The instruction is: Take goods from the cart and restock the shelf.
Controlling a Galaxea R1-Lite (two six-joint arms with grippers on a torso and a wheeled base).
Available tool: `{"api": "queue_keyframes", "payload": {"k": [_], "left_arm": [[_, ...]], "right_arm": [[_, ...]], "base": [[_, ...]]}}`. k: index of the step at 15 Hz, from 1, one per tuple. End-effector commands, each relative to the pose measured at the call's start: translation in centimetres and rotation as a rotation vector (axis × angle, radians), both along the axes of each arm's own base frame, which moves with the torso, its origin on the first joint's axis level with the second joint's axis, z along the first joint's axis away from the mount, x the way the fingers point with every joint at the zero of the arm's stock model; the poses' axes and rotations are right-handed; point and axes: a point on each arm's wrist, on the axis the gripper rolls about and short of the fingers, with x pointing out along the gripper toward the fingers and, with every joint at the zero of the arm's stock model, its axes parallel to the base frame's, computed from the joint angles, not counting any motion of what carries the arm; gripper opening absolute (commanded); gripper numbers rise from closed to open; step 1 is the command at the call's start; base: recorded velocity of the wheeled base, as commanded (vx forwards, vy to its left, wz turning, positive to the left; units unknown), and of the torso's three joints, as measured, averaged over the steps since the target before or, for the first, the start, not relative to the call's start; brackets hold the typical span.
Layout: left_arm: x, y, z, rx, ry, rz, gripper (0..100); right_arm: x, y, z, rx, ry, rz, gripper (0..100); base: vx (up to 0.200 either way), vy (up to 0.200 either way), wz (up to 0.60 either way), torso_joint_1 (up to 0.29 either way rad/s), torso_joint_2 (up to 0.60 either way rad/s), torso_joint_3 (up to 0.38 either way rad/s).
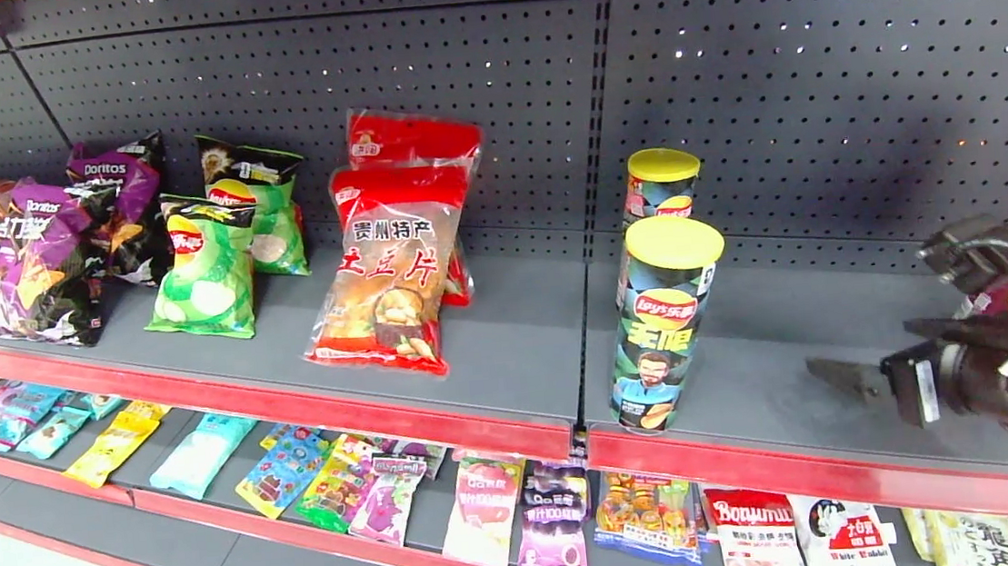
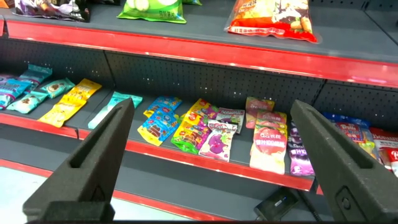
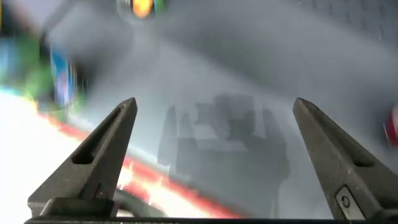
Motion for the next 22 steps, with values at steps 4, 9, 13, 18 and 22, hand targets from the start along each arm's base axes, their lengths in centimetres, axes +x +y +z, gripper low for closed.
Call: {"api": "queue_keyframes", "payload": {"k": [4,9,13,18,22], "left_arm": [[0.0,0.0,0.0,0.0,0.0,0.0,100],[0.0,0.0,0.0,0.0,0.0,0.0,100],[0.0,0.0,0.0,0.0,0.0,0.0,100],[0.0,0.0,0.0,0.0,0.0,0.0,100],[0.0,0.0,0.0,0.0,0.0,0.0,100]], "right_arm": [[-10.0,-3.2,-1.8,0.016,-0.027,-0.045,100],[-18.1,-4.6,-5.1,-0.083,-0.189,-0.217,100],[-20.6,-4.4,-6.1,0.027,-0.356,-0.272,100],[-19.9,-4.4,-8.6,0.005,-0.42,-0.259,100],[-19.7,-4.0,-8.8,0.086,-0.421,-0.05,100]], "base": [[0.0,0.0,0.0,0.0,0.0,0.0],[0.0,0.0,0.0,0.0,0.0,0.0],[0.0,0.0,0.0,0.0,0.0,0.0],[0.0,0.0,0.0,0.0,0.0,0.0],[0.0,0.0,0.0,0.0,0.0,0.0]]}}
